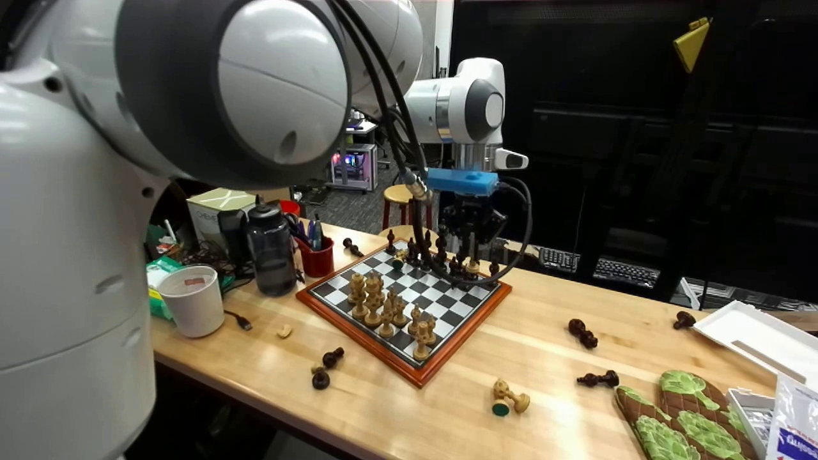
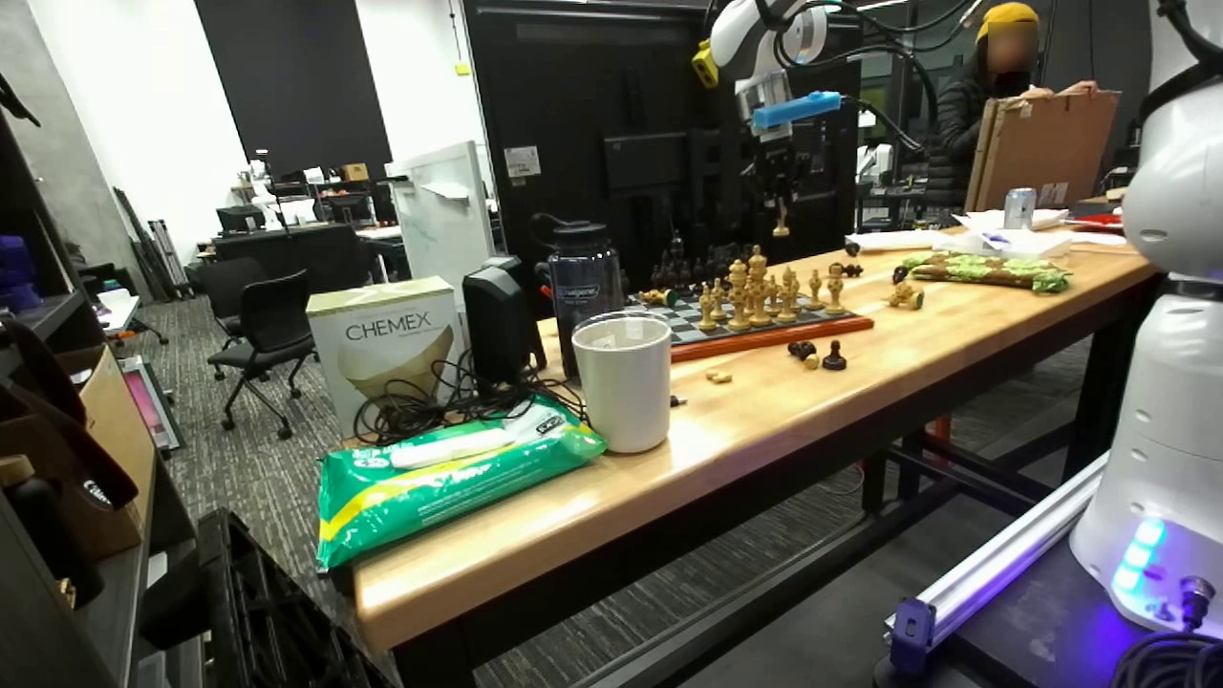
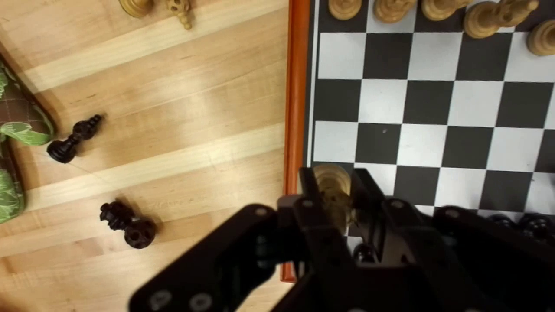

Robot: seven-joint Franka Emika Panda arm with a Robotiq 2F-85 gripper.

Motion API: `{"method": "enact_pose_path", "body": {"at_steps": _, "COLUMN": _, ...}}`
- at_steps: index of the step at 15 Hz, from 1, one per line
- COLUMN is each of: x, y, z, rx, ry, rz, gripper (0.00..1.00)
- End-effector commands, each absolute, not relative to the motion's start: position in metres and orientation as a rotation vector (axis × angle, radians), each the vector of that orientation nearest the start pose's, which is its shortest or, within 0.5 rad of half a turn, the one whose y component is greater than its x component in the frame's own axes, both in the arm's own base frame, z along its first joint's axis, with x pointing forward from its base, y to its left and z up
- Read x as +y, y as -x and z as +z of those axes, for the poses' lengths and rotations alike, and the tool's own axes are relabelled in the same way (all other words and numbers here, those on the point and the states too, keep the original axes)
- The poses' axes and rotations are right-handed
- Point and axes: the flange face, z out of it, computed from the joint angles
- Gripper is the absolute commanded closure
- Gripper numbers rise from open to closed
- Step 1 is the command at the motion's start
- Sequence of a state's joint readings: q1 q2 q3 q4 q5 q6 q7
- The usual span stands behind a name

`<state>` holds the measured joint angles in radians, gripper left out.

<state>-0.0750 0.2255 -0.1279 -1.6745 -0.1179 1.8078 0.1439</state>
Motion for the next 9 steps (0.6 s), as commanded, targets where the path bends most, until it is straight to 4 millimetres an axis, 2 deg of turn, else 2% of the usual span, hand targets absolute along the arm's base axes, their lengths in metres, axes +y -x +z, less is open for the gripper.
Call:
{"method": "enact_pose_path", "body": {"at_steps": 1, "x": -0.105, "y": -0.593, "z": 0.484, "rx": 0.417, "ry": 3.254, "rz": 0.165, "gripper": 0.94}}
{"method": "enact_pose_path", "body": {"at_steps": 4, "x": -0.092, "y": -0.594, "z": 0.486, "rx": 0.358, "ry": 3.25, "rz": 0.171, "gripper": 0.94}}
{"method": "enact_pose_path", "body": {"at_steps": 5, "x": -0.099, "y": -0.603, "z": 0.48, "rx": 0.407, "ry": 3.243, "rz": 0.16, "gripper": 0.94}}
{"method": "enact_pose_path", "body": {"at_steps": 6, "x": -0.097, "y": -0.603, "z": 0.48, "rx": 0.403, "ry": 3.243, "rz": 0.16, "gripper": 0.76}}
{"method": "enact_pose_path", "body": {"at_steps": 9, "x": -0.099, "y": -0.604, "z": 0.477, "rx": 0.406, "ry": 3.243, "rz": 0.166, "gripper": 0.76}}
